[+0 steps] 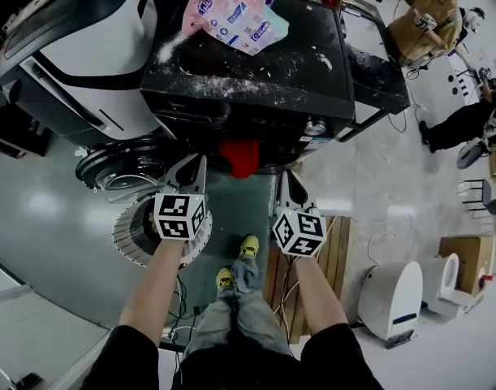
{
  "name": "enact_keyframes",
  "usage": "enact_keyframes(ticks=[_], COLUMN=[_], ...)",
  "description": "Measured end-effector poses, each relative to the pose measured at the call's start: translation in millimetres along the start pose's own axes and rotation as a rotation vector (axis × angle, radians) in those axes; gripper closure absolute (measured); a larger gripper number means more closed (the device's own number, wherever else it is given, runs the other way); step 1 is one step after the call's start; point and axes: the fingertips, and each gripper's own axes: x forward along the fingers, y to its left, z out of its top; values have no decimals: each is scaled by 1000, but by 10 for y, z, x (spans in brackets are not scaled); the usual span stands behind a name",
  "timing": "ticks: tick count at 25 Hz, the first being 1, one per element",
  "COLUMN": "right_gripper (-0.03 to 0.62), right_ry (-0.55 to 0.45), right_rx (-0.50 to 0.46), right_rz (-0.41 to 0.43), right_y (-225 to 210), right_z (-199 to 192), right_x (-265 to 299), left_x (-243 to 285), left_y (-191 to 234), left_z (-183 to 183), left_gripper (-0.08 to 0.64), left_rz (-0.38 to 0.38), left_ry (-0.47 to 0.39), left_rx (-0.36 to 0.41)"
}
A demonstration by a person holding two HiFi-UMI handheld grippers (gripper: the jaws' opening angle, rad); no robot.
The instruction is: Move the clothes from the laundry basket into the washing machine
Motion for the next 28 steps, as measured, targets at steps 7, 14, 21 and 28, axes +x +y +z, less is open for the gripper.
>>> enact_keyframes(ticks=[7, 14, 21, 28], right_gripper=[588, 588, 588, 588], right_ry=[-25, -55, -45, -56], right_rx=[-71, -117, -87, -77], right_rz=[39, 50, 21, 20], right_y=[157, 366, 340, 407], right_z=[537, 954, 1036, 1176], right_x=[-476, -813, -1136, -1480], left_x=[-510, -886, -1219, -1596], left_y=[-133, -217, -308, -329], left_z=[481, 835, 1090, 1240], left_gripper=[549, 549, 549, 549], left_rz=[-22, -22, -32, -18], left_ry=[-13, -48, -58, -89], left_rx=[61, 59, 67, 89])
